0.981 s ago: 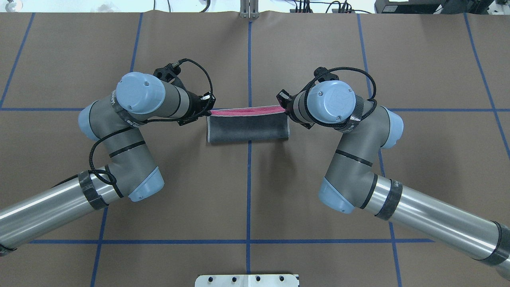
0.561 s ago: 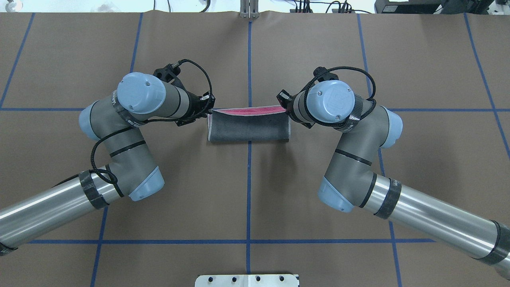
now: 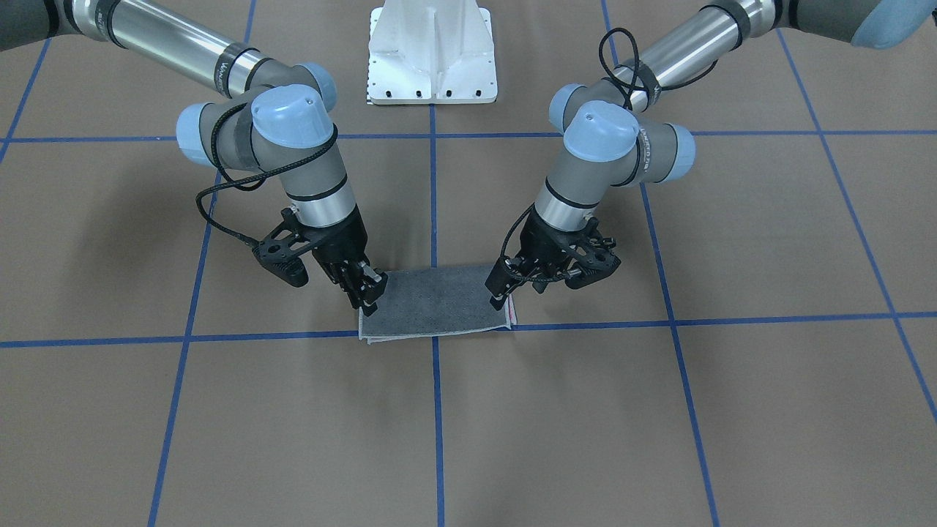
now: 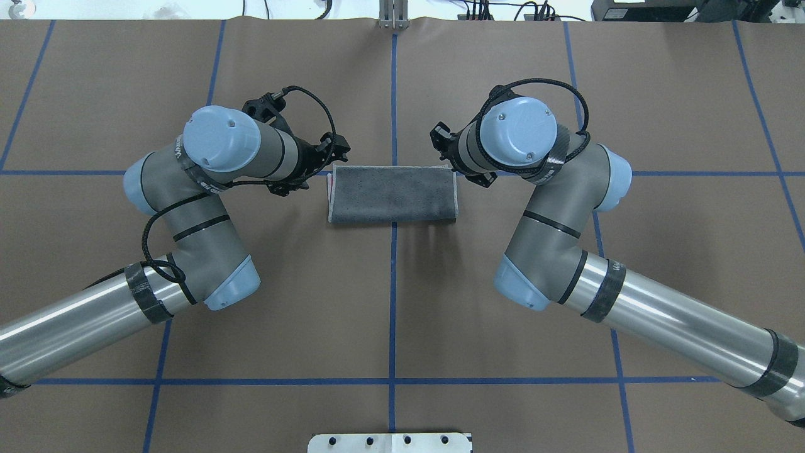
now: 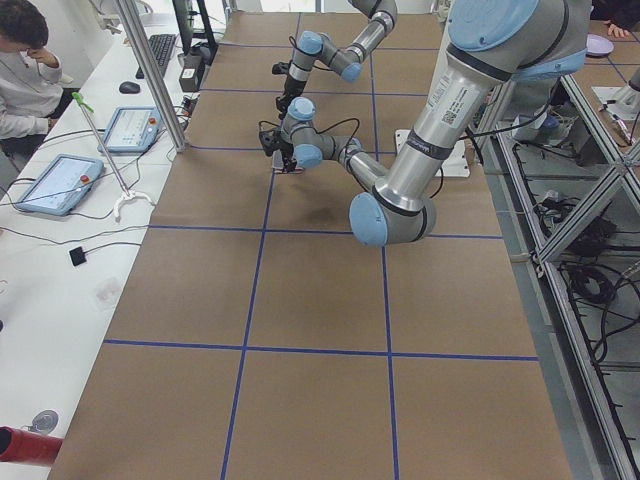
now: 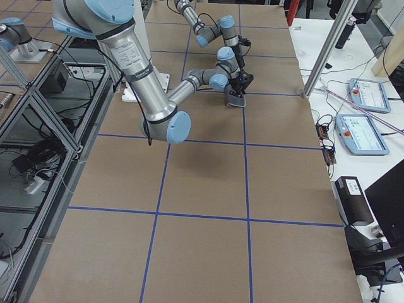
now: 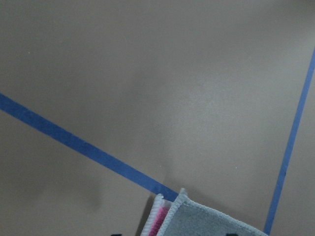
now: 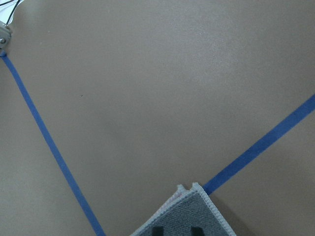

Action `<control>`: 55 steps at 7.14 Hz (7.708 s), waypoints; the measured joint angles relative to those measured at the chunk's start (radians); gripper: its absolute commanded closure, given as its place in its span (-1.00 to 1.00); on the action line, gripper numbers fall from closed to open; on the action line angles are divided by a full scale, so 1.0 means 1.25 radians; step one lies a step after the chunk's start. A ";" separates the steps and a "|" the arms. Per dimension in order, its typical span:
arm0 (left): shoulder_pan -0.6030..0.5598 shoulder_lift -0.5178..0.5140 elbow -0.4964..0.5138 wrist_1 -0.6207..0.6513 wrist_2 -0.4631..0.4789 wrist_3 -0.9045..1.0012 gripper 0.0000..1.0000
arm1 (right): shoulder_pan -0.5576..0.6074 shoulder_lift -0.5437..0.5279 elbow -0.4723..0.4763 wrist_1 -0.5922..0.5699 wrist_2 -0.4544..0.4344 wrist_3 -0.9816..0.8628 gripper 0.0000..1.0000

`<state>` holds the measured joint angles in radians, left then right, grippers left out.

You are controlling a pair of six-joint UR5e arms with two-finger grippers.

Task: Fold towel twice with both arms
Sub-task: 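Open both grippers, releasing the folded strip, and raise the right gripper away, then grasp the end of the grey strip nearest the left gripper, then lift the strip end with the left gripper and fold it toward the other end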

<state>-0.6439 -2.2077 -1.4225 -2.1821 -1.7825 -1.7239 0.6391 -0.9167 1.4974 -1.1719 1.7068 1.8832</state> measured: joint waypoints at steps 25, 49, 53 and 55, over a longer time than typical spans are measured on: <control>0.043 0.061 -0.019 -0.063 -0.086 0.076 -0.10 | 0.198 -0.246 0.173 -0.148 0.265 -0.736 -0.99; 0.050 0.044 0.001 -0.068 -0.075 0.028 1.00 | 0.197 -0.247 0.172 -0.146 0.263 -0.735 -0.99; 0.045 0.048 -0.009 -0.067 -0.092 0.030 1.00 | 0.197 -0.247 0.173 -0.146 0.263 -0.735 -0.99; 0.037 0.069 -0.030 -0.065 -0.114 0.042 1.00 | 0.197 -0.247 0.171 -0.146 0.263 -0.735 -0.99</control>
<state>-0.5973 -2.1213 -1.4606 -2.2634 -1.9246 -1.6716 0.8851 -1.2256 1.7107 -1.3545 2.0356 0.9648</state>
